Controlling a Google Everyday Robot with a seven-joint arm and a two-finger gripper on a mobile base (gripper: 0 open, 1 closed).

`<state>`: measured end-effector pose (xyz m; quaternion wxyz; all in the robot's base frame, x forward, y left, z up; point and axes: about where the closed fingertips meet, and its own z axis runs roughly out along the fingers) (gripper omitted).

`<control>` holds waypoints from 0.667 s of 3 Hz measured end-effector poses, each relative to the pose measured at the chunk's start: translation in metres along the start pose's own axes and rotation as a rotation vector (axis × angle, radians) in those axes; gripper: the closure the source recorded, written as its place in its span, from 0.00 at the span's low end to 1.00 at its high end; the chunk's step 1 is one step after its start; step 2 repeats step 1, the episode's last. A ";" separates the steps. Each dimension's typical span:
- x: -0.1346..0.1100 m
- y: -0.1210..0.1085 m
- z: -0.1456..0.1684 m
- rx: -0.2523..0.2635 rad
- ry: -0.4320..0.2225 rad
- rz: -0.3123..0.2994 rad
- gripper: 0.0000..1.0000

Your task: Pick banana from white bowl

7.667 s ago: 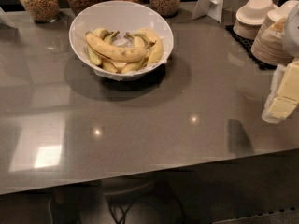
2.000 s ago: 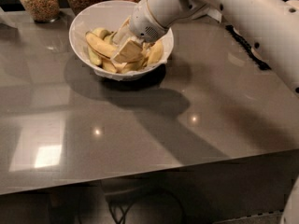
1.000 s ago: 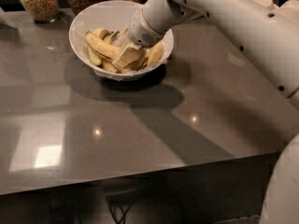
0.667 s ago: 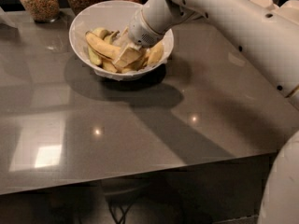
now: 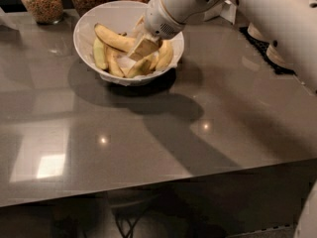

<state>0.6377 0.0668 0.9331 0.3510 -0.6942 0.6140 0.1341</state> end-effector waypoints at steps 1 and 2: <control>0.001 0.002 -0.044 0.039 -0.060 -0.006 1.00; 0.001 0.002 -0.044 0.039 -0.060 -0.006 1.00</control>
Offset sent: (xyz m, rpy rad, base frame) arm 0.0000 0.0000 0.0000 0.0000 0.0000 0.0000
